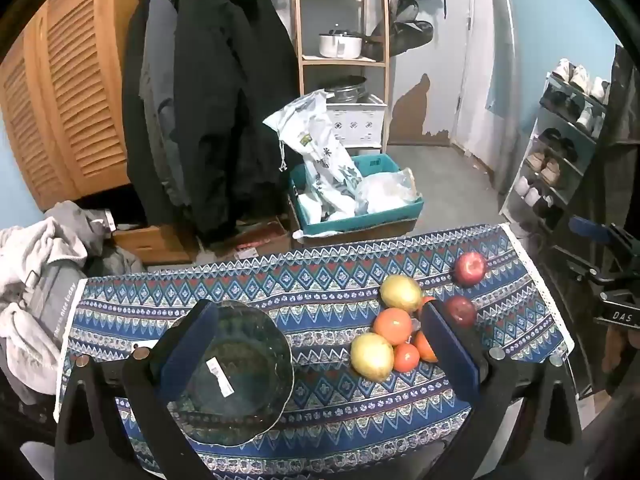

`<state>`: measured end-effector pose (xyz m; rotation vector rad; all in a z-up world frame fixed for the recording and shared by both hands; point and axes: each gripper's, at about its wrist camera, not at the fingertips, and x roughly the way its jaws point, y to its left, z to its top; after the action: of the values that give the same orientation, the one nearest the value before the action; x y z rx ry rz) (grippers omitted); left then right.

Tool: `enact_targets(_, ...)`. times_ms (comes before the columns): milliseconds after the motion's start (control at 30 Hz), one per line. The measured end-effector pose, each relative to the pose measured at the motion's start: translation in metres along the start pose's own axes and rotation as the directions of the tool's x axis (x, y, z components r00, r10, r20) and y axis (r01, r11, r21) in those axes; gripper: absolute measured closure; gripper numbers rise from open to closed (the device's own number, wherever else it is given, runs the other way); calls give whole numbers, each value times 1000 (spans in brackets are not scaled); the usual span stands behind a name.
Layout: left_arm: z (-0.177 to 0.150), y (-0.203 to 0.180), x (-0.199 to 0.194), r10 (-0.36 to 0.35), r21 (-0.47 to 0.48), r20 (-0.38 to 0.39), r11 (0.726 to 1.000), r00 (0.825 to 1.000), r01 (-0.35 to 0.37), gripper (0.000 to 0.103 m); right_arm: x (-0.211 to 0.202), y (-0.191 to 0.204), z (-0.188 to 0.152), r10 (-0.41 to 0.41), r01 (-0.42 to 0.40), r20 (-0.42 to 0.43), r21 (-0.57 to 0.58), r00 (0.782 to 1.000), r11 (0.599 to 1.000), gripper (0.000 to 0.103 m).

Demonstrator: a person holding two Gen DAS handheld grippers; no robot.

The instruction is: Organize fruits

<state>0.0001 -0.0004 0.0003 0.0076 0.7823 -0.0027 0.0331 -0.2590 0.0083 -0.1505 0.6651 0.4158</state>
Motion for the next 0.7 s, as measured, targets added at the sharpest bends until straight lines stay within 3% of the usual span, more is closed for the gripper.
enact_targets(200, -2, -1, -3, 1, -9, 28, 1000, 1000, 0, 1, 2, 2, 0, -8, 8, 4, -9, 1000, 1000, 13)
enact_targets(700, 2, 0, -4, -6, 10, 17, 1000, 1000, 6, 1, 5, 6, -1, 10, -10, -3, 5, 1000, 1000, 13)
